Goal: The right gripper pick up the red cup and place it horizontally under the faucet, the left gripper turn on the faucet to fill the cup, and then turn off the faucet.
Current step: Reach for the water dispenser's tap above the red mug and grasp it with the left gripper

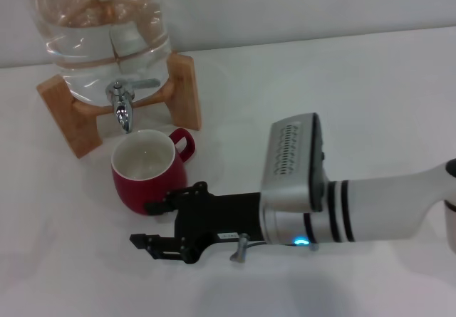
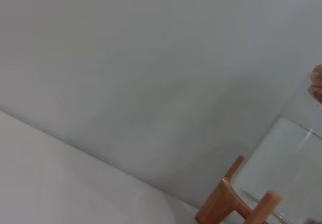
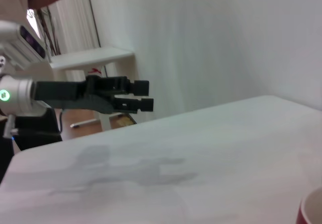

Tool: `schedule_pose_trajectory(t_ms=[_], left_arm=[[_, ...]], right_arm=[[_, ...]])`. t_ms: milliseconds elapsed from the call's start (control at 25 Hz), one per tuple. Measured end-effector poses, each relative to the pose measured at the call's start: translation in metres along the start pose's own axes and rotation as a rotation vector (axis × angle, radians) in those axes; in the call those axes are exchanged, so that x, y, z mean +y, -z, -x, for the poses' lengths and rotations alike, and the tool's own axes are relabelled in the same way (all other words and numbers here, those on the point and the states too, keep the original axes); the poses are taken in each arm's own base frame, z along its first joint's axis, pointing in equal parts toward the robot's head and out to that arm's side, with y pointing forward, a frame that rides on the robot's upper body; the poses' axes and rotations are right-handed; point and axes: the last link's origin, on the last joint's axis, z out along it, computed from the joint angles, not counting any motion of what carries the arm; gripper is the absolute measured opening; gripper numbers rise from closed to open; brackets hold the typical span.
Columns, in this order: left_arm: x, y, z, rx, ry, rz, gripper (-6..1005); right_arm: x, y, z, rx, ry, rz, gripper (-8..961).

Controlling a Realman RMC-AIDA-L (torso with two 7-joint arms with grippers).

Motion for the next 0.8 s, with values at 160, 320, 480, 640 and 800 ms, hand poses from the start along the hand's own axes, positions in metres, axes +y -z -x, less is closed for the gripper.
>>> schedule_pose_trajectory(t_ms=[160,320,480,640,800], left_arm=[[0.000,0.001,0.001,0.000,0.001,-0.002,876],[0.000,0.002,0.001,-0.001,0.001,-0.004,876],[0.000,0.002,0.001,0.000,0.001,-0.003,876],[0.000,0.002,0.001,-0.001,0.001,-0.003,876],[-0.001,0.005,0.002,-0.001,0.002,-0.007,876]], right_arm=[[-0.003,-0.008,0.001,0.020,0.013,-0.039,511],[-0.008,-0.010,0.001,0.026,0.019,-0.079,511],[-0.010,-0.011,0.002,0.030,0.022,-0.095,511],[-0.009,-0.013,0.003,0.022,0.015,-0.090,511],[-0.005,-0.011,0.007,0.001,0.015,-0.049,512]])
